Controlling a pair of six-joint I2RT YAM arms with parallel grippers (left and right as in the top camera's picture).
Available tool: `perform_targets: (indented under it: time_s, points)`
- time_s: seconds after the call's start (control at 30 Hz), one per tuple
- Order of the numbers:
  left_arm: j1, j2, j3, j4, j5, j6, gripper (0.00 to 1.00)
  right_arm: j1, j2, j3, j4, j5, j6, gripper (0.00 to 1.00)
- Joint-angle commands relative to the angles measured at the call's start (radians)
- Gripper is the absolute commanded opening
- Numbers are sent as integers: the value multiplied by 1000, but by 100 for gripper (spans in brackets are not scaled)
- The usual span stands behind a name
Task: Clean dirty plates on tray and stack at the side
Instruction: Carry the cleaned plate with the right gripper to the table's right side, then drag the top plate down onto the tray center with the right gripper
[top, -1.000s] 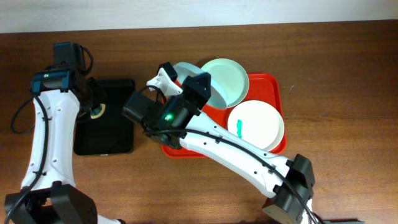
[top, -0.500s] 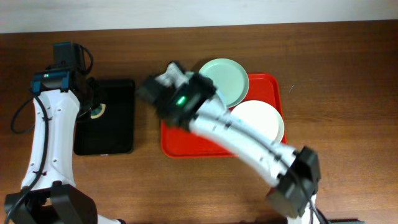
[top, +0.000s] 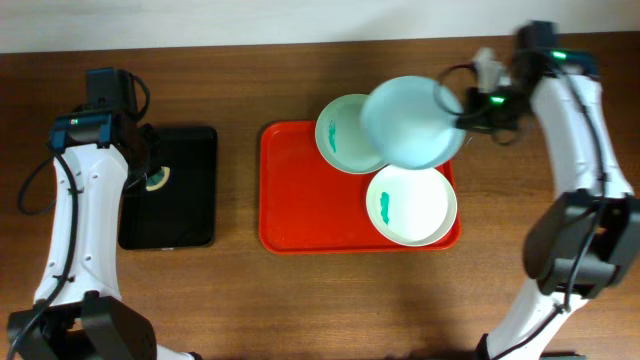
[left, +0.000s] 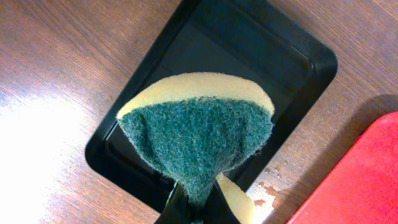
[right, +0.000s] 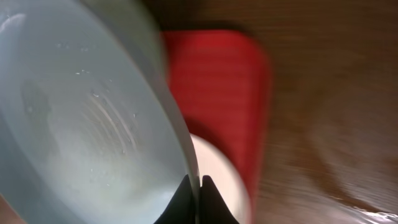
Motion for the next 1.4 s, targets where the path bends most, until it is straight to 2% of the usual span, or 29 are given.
perform_targets:
  time_s: [0.0,0.23,0.33,0.63,0.83,1.1,1.13,1.23,1.37]
  points:
    - [2,-4,0,2,5,-9,0,-151,-6,-86,71,-64,7,4]
    - [2,-4,0,9,12,-9,0,-416,-5,-309,361,-65,89,4]
    - [2,-3,-1,9,12,-9,0,-477,-5,-384,466,-53,182,4]
    - [2,-3,-1,17,12,-9,0,-473,-5,-483,595,-12,215,4]
    - [2,-3,-1,17,11,-9,0,-442,-7,-472,571,-13,219,32]
    - [2,-3,-1,17,12,-9,0,-402,-39,-242,343,-85,182,42]
    - [2,-3,-1,16,12,-9,0,-381,-39,-212,324,-117,150,44]
    - [2,-3,-1,17,12,-9,0,-277,-39,-179,321,-174,109,61]
    - [2,-3,0,17,12,-9,0,-77,-38,-179,378,-166,74,63]
